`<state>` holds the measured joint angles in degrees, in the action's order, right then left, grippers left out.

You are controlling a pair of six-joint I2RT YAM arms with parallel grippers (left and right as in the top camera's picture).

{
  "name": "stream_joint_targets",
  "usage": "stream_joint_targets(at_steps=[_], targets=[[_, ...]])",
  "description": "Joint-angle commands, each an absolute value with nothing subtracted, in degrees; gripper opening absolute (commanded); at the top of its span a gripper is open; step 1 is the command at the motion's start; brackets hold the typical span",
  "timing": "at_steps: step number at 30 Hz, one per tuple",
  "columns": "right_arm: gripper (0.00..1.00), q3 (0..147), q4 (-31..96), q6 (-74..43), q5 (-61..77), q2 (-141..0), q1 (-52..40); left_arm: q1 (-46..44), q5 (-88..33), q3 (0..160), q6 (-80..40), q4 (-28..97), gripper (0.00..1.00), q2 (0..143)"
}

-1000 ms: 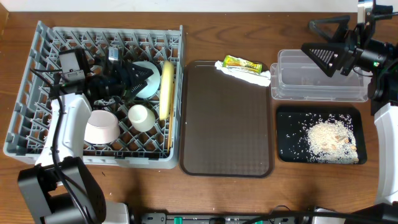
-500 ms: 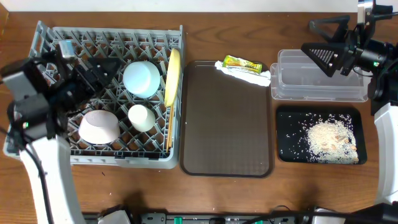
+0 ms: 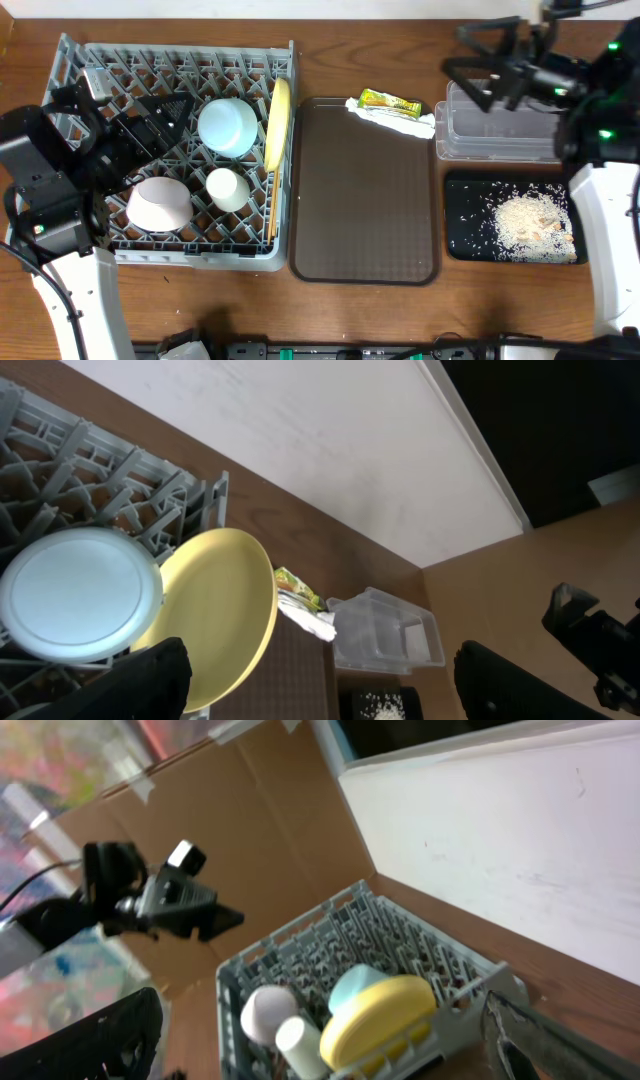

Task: Sort waste into correct bins and load items into the dishwasher
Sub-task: 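Reach the right gripper to the wrapped snack bar and grasp it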

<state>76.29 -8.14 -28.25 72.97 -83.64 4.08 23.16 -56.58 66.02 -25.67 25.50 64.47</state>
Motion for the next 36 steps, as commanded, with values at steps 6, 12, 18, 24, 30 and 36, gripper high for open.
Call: stream_joint_targets(at_steps=[6, 12, 18, 24, 30, 36], targets=[[0.99, 94.08, 28.53, -5.61, 19.18, -87.74, -14.31, 23.44, -56.21, 66.54, -25.36, 25.41, 0.88, 64.40], [0.99, 112.49, 43.13, 9.82, -0.43, -104.68, -23.70, 23.44, -56.21, 66.54, -25.34, 25.41, 0.88, 64.40], [0.99, 112.88, 45.08, 19.51, 2.17, -119.63, -23.22, 23.44, -56.21, 66.54, -25.34, 25.41, 0.88, 64.40], [0.80, 112.86, 45.52, 21.96, 1.52, -129.05, -22.37, 23.44, -56.21, 66.54, -25.34, 25.41, 0.88, 64.40], [0.78, 112.81, 49.17, 24.47, 1.48, -134.28, -21.15, 23.44, -56.21, 66.54, -25.34, 25.41, 0.88, 64.40], [0.79, 112.66, 51.46, 24.56, 1.50, -136.11, -20.25, 23.44, -56.21, 66.54, -25.34, 25.41, 0.88, 64.40]])
